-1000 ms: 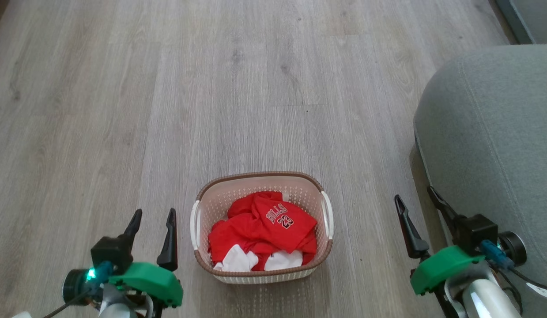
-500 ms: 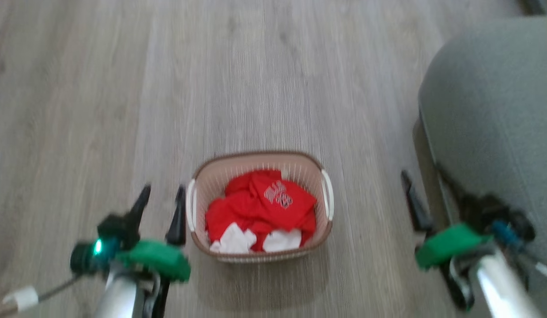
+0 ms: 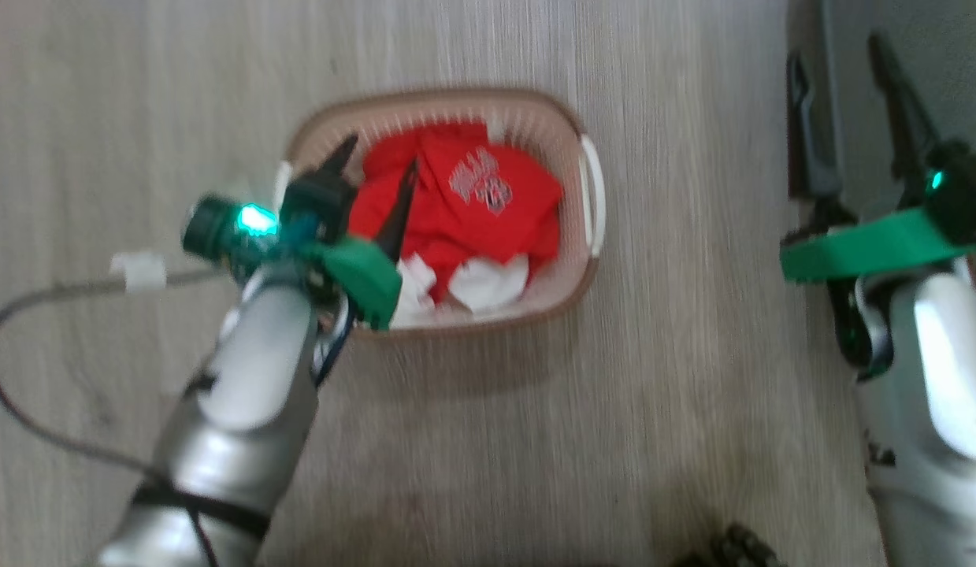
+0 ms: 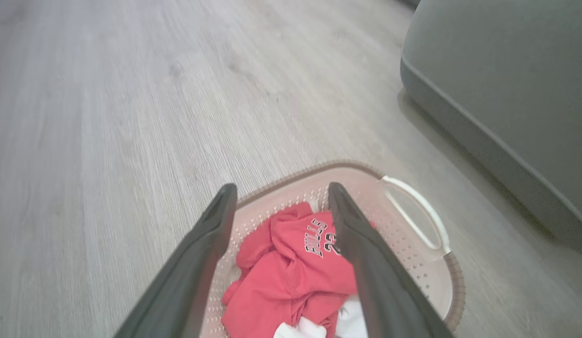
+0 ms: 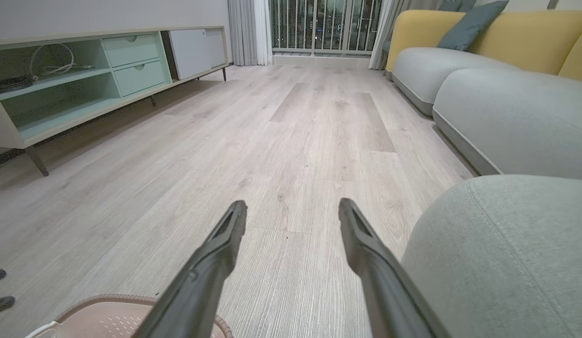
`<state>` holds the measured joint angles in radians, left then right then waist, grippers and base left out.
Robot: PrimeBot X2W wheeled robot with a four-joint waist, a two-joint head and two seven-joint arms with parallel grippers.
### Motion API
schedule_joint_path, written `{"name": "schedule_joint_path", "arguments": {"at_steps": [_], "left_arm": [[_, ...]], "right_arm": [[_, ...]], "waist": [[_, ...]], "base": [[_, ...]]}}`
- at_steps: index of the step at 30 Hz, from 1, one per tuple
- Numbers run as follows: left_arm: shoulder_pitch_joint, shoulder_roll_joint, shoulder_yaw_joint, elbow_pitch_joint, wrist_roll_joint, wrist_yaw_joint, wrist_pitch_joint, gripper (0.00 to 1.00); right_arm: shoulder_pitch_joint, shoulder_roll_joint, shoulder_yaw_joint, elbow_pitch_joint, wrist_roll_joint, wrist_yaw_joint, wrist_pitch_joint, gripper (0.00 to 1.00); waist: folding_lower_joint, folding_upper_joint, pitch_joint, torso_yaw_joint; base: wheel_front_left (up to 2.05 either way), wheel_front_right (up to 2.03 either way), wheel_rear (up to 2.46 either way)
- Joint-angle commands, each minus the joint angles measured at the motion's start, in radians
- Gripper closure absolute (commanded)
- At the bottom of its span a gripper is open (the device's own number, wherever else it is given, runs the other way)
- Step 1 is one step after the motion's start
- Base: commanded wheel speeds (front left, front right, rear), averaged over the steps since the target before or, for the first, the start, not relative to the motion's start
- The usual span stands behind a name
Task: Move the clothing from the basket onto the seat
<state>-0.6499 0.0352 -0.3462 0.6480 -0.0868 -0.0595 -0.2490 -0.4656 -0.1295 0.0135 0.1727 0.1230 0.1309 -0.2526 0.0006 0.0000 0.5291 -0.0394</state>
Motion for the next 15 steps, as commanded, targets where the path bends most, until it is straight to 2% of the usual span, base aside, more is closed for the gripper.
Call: {"name": "schedule_joint_path", "arguments": {"at_steps": [1,8,15], "left_arm": [[-0.077,0.015,-0.002,0.038,-0.007,0.003,0.015,0.00],[-0.304,0.015,-0.086,0.237,-0.029,0.062,0.118,0.00],[-0.412,0.015,-0.113,0.392,-0.060,0.094,0.204,0.00]], "right_arm": [[-0.031,0.014,0.013,-0.045,0.012,0.000,-0.009,0.00],[-0.100,0.045,0.029,-0.068,0.031,0.000,-0.009,0.00],[-0.110,0.069,0.040,-0.080,0.057,0.000,-0.009,0.00]], "waist": [[-0.0006,0.0000,0.179,-0.057],[-0.0006,0.0000,0.309,-0.136],[-0.0006,0.0000,0.364,-0.202]], "base": [[0.00,0.00,0.00],[0.00,0.00,0.00],[0.00,0.00,0.00]]}}
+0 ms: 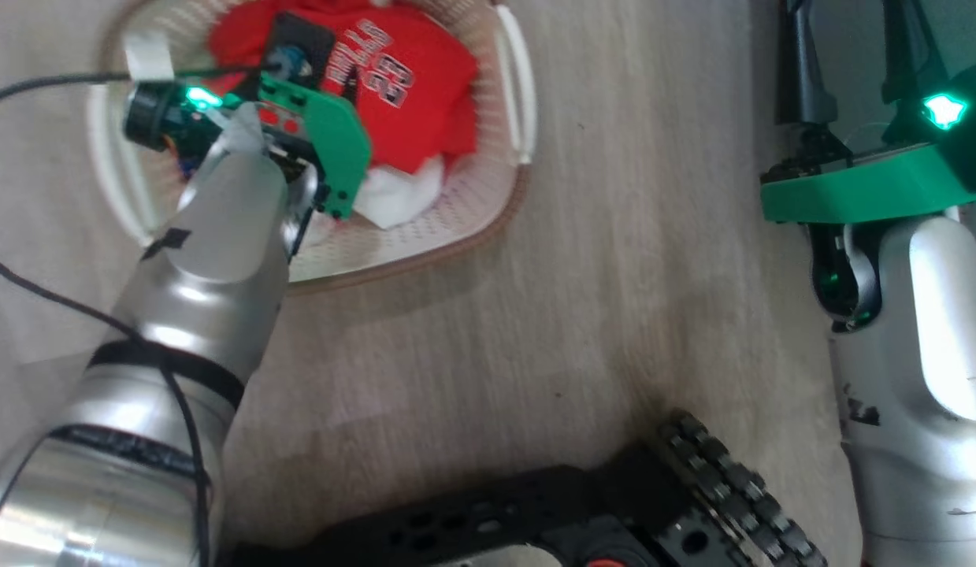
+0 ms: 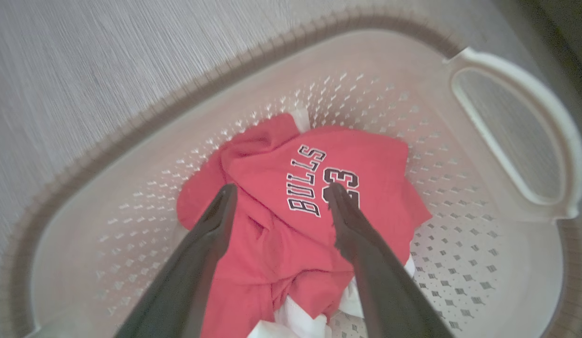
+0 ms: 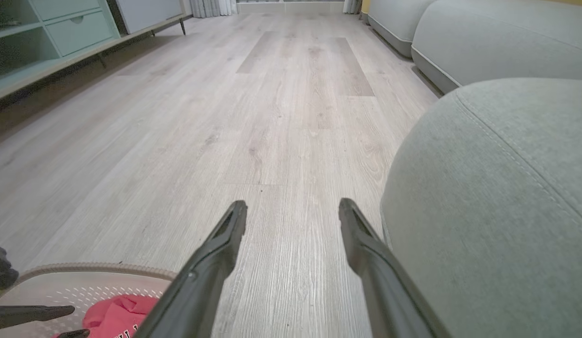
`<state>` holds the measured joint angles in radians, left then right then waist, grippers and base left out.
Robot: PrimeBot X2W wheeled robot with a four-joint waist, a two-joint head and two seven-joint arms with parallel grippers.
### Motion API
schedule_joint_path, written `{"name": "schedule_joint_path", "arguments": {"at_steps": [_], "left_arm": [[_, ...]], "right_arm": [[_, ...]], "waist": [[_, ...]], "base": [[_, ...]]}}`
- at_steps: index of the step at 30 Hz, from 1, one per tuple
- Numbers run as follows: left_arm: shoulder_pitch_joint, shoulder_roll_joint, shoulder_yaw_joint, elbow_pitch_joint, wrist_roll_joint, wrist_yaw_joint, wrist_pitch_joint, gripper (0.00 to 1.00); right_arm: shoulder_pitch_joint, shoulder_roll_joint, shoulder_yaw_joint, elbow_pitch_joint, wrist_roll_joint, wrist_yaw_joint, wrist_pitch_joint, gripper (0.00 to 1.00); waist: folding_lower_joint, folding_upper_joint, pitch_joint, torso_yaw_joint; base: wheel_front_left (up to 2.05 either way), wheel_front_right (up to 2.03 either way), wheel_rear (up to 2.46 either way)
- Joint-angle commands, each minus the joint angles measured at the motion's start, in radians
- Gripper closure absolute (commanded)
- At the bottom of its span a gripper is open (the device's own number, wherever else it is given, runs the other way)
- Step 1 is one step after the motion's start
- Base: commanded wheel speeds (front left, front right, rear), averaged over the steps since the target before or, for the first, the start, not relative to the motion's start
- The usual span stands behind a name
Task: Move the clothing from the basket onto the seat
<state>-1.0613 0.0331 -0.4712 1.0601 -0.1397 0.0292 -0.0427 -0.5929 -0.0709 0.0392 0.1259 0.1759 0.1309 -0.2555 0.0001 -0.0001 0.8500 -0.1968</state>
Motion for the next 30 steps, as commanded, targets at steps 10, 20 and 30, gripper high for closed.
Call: {"name": "schedule_joint_path", "arguments": {"at_steps": [10,20,30], "left_arm": [[-0.098,0.093,0.037,0.159,-0.027,0.058,0.012,0.00],[-0.089,0.133,0.017,0.216,-0.026,0.072,0.055,0.00],[-0.086,0.149,0.013,0.225,-0.049,0.029,0.018,1.00]], "right_arm": [[0.049,0.020,0.035,-0.084,0.099,0.000,-0.006,0.00],[0.175,0.020,-0.031,-0.141,0.123,0.000,-0.006,0.00],[0.205,0.021,-0.064,-0.175,0.123,0.000,-0.006,0.00]], "waist": [[-0.0001,0.0001,0.133,-0.153],[-0.0001,0.0001,0.152,-0.186],[-0.0001,0.0001,0.154,-0.162]], "base": [[0.00,0.00,0.00],[0.00,0.00,0.00],[0.00,0.00,0.00]]}}
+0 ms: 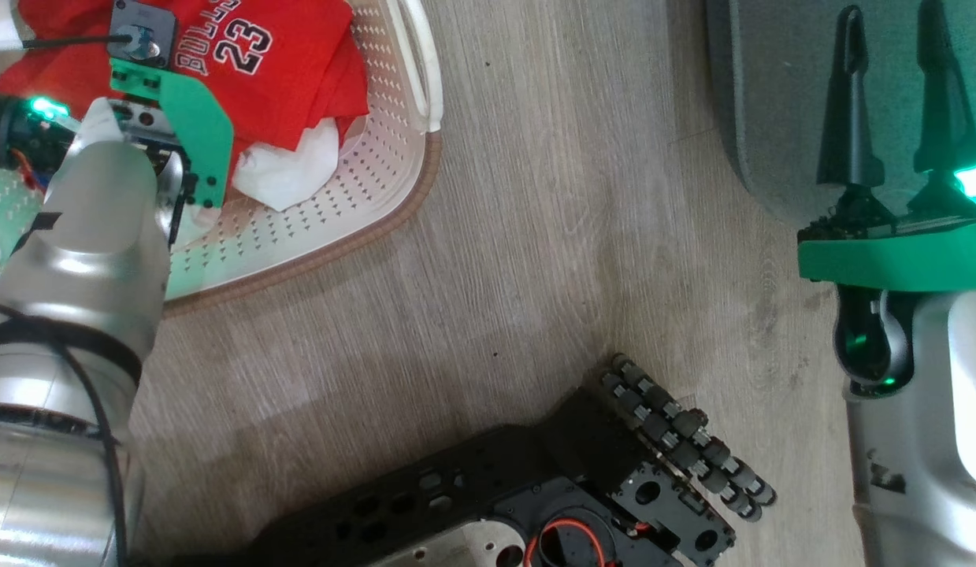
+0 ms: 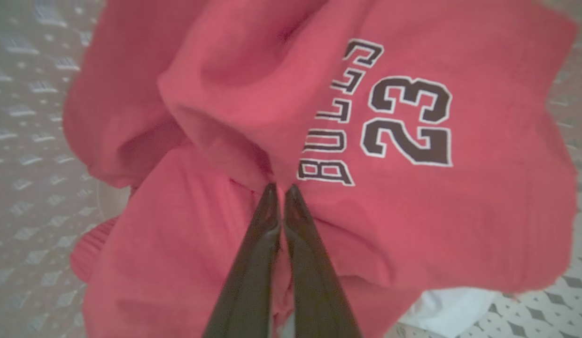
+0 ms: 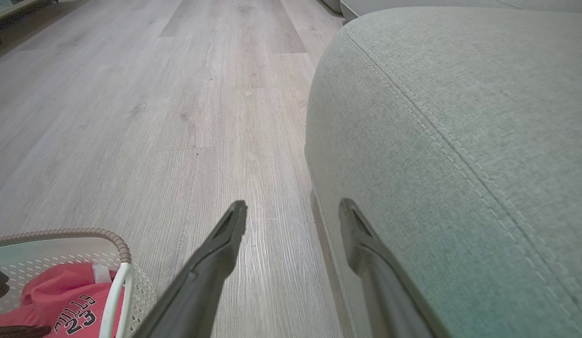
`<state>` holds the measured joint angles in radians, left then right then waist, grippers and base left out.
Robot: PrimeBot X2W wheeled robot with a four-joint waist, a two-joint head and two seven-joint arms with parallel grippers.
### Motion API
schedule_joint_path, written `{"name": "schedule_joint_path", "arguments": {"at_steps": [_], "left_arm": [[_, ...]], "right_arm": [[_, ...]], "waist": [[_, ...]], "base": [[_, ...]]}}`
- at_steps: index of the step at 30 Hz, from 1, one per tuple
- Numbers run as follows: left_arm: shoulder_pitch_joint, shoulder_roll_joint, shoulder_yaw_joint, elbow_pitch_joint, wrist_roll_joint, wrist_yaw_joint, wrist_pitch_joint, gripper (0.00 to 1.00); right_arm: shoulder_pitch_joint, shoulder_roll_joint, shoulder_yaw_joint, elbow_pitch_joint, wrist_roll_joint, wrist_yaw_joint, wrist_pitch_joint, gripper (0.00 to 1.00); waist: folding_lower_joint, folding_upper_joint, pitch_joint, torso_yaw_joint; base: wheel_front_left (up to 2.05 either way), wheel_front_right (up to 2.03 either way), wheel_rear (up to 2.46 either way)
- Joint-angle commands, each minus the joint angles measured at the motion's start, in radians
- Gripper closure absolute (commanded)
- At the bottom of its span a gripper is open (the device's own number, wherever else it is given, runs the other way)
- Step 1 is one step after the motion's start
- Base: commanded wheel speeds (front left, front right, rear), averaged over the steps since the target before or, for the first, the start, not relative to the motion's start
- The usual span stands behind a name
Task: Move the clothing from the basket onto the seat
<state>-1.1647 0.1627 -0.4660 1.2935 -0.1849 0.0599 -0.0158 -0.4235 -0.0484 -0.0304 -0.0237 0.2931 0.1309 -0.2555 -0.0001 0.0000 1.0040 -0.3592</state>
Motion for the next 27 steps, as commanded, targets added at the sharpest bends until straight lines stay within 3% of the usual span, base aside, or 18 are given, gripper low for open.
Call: {"name": "schedule_joint_path", "arguments": {"at_steps": [1,7,15,22,27], "left_arm": [[0.015,0.018,0.008,-0.008,-0.007,-0.006,-0.014,1.00],[-0.003,0.000,0.028,-0.009,-0.043,-0.027,-0.065,1.00],[0.032,-0.068,0.054,-0.012,-0.101,-0.069,-0.170,1.00],[0.117,-0.106,0.086,-0.065,-0.174,-0.115,-0.238,1.00],[0.230,-0.111,0.112,-0.194,-0.219,-0.135,-0.245,1.00]], "right_arm": [[0.030,-0.002,0.007,-0.024,0.008,0.000,-0.006,0.00],[-0.013,-0.002,0.025,-0.009,0.014,0.000,-0.006,0.00],[-0.005,-0.002,-0.005,0.024,-0.025,0.000,-0.006,0.00],[0.036,-0.002,-0.038,0.054,-0.068,0.000,-0.006,0.00],[0.085,-0.004,-0.057,0.080,-0.103,0.000,-0.006,0.00]], "waist": [[0.0001,0.0000,0.000,0.002],[0.0001,0.0000,-0.007,0.016],[0.0001,0.0000,-0.097,0.096],[0.0001,0.0000,-0.238,0.188],[0.0001,0.0000,-0.373,0.261]], "base": [[0.00,0.00,0.00],[0.00,0.00,0.00],[0.00,0.00,0.00],[0.00,0.00,0.00],[0.00,0.00,0.00]]}}
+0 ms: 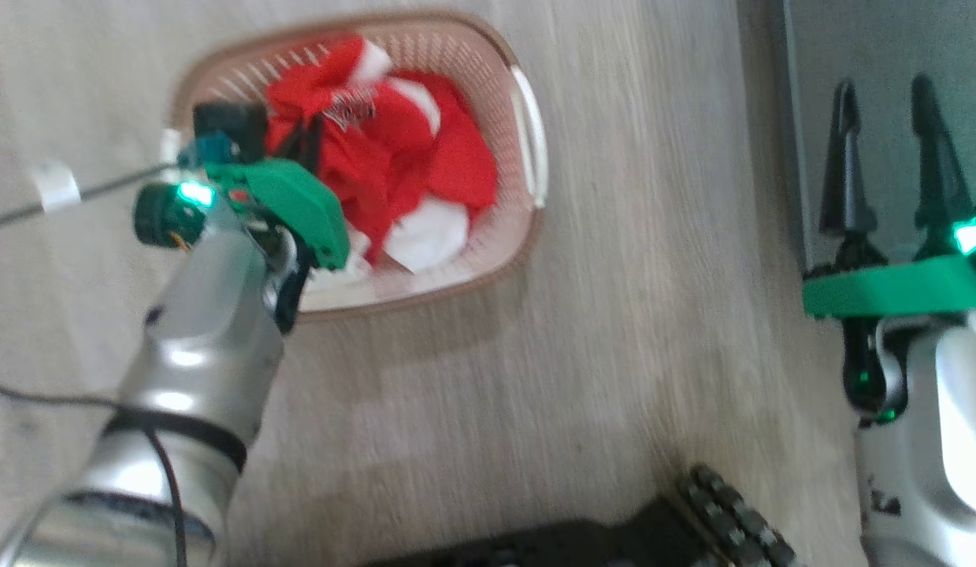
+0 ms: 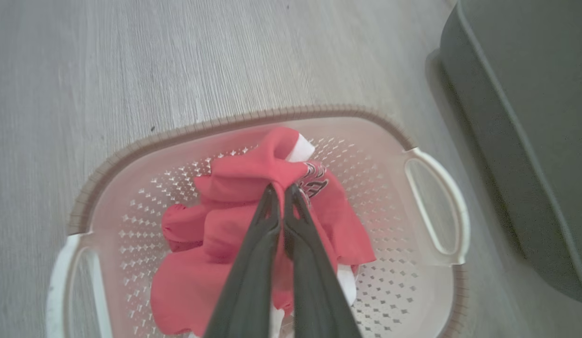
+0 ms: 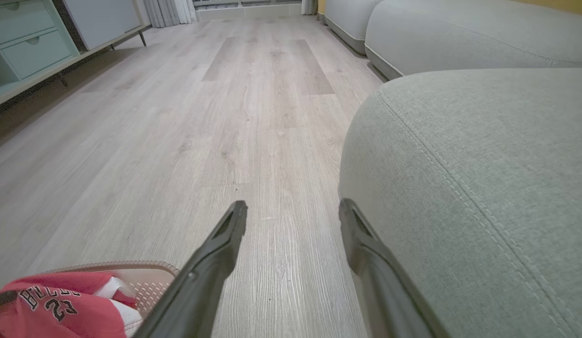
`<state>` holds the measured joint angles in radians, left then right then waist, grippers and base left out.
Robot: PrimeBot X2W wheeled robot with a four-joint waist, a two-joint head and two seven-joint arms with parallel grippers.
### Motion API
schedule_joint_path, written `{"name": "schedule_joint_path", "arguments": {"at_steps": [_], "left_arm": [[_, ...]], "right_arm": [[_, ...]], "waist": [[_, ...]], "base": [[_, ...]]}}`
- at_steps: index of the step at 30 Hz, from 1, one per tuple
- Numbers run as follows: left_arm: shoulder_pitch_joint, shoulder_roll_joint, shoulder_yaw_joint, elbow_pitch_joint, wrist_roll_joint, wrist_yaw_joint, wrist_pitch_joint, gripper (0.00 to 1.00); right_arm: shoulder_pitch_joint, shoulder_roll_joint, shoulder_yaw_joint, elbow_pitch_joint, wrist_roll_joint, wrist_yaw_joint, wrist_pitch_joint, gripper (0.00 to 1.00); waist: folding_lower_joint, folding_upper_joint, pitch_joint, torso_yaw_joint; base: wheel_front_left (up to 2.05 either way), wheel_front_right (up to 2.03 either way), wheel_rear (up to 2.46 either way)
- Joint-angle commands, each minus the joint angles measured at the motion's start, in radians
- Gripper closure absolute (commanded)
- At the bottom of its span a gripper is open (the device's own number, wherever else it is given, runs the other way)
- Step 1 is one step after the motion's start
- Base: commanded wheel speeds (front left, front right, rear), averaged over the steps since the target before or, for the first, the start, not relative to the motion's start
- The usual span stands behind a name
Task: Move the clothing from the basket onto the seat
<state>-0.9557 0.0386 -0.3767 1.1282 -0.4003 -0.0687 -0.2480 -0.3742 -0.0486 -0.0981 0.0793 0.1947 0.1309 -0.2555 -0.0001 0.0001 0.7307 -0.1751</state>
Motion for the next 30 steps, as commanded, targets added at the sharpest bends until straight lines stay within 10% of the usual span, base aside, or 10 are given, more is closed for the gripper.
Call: {"name": "schedule_joint_path", "arguments": {"at_steps": [1,16,30], "left_arm": [[0.052,0.013,0.029,-0.065,-0.008,-0.008,-0.013,1.00],[0.502,0.032,0.174,-0.527,0.015,0.022,-0.014,1.00],[0.723,0.088,0.242,-0.671,0.038,0.047,-0.014,1.00]], "right_arm": [[0.047,-0.008,0.008,-0.017,-0.010,0.000,-0.006,0.00],[0.230,-0.115,0.049,0.097,-0.059,0.000,-0.006,0.00],[0.325,-0.157,0.156,0.173,-0.073,0.000,-0.006,0.00]], "waist": [[0.0001,-0.0001,-0.129,0.092],[0.0001,-0.0001,-0.534,0.258],[0.0001,-0.0001,-0.732,0.280]], "base": [[0.00,0.00,0.00],[0.00,0.00,0.00],[0.00,0.00,0.00]]}}
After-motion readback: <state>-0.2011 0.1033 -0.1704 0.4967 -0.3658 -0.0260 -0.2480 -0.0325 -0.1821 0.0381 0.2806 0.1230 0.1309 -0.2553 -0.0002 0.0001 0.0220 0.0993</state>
